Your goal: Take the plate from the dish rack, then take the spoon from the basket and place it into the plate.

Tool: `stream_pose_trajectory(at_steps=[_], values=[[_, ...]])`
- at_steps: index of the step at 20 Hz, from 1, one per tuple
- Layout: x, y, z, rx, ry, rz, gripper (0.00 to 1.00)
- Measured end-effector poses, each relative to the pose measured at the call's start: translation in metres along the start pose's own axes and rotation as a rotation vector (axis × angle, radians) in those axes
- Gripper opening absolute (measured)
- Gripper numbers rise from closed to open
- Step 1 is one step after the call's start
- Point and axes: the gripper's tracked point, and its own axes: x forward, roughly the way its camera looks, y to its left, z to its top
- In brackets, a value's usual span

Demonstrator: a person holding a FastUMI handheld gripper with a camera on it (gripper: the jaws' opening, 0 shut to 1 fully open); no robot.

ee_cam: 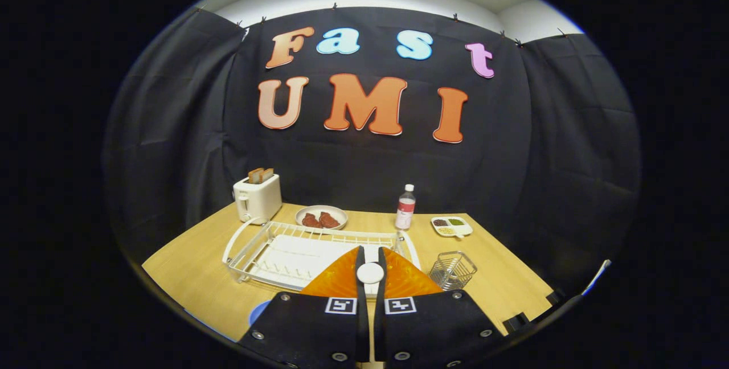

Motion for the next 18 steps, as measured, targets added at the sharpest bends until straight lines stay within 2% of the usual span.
stream_pose_trajectory(at_steps=[7, 13, 18], values=[[-0.017, 0.078, -0.046, -0.021, 0.094, 0.117, 0.03], [0.002, 0.100, -0.098, 0.000, 0.178, 0.145, 0.04], [0.022, 0.109, -0.116, 0.006, 0.181, 0.167, 0.03]])
